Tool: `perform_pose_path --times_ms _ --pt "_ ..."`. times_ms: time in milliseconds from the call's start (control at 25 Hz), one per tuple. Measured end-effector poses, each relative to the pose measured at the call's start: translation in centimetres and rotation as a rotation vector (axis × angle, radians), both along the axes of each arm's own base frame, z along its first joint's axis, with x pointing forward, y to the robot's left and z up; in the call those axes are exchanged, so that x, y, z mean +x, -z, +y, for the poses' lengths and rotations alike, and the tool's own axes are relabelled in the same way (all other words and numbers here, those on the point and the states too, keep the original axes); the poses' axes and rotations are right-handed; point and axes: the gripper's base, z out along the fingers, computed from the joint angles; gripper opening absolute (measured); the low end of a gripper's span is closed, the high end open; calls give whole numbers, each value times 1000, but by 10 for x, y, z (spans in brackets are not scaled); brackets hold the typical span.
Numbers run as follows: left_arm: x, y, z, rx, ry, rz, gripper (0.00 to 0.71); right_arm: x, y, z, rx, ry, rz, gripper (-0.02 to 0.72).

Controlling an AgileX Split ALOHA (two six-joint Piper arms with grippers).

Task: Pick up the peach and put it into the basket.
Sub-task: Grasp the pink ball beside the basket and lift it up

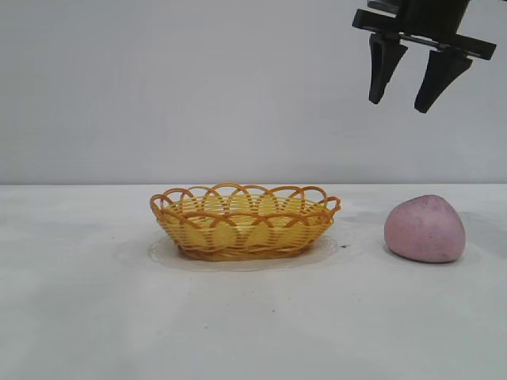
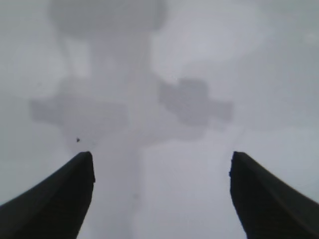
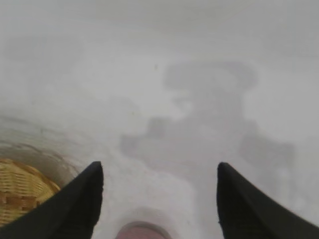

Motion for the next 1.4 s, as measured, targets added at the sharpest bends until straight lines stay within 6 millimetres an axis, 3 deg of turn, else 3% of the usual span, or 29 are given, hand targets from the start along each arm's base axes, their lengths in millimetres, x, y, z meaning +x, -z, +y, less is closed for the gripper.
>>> perform_pose_path --times_ms 360,520,960,1400 --pt "-59 -97 -6 -42 -40 -246 499 0 0 0 0 0 1 466" --pt "-97 -117 -8 -38 -39 -333 499 0 0 0 0 0 -1 466" --pt "-209 -90 -17 -38 -37 -428 499 1 0 0 0 -1 -7 466" --pt "-302 -63 -24 -30 -19 -739 499 1 0 0 0 -1 -7 466"
